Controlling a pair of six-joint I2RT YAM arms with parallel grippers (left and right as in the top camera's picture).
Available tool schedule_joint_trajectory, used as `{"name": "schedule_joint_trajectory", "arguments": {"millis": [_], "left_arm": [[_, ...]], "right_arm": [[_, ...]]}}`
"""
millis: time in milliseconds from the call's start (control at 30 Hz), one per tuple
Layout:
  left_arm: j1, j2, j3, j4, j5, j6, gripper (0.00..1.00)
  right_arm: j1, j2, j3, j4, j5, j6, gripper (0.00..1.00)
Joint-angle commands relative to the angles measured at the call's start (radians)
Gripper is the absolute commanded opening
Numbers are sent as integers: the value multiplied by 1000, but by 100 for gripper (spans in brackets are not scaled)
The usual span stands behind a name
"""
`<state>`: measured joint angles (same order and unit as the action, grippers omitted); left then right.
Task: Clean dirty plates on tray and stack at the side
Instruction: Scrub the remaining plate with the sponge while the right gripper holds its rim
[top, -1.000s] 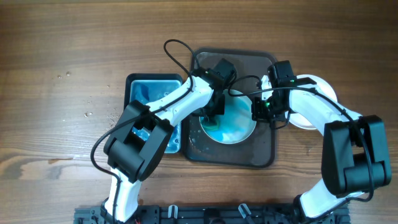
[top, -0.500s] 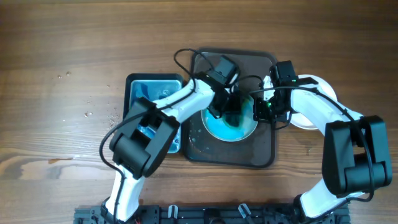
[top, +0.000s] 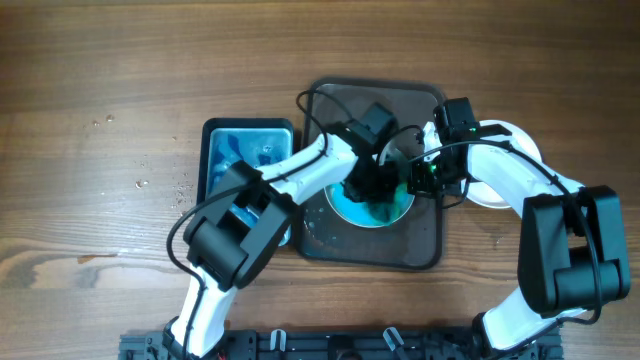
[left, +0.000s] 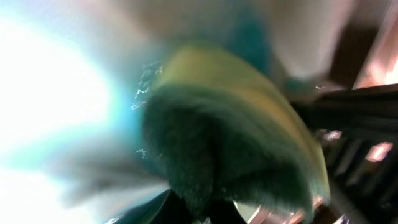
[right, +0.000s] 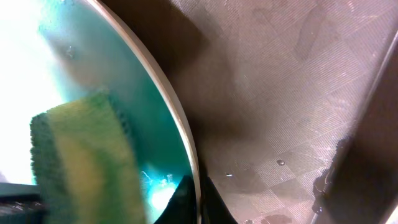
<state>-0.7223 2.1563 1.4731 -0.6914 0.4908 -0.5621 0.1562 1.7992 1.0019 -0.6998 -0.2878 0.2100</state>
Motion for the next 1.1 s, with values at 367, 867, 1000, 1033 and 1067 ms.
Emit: {"name": "schedule_joint_trajectory", "arguments": {"millis": [367,867,1000,1033,1067], "left_arm": [[210,2,-13,-226,-465,35,4],[-2,10,-15,188,-16,-84,9],[-46,32,-15,172,0,-101,7],[-50,35,-15,154,0,-101,6],[-50,36,-15,131,-3,-99,4]], "right_arm": [[3,43,-16,-8,63,-24,4],[3,43,-16,-9,63,-24,4],[3,43,-16,-14,63,-24,4],[3,43,-16,-16,63,-24,4],[3,43,-16,-17,63,-24,4]]}}
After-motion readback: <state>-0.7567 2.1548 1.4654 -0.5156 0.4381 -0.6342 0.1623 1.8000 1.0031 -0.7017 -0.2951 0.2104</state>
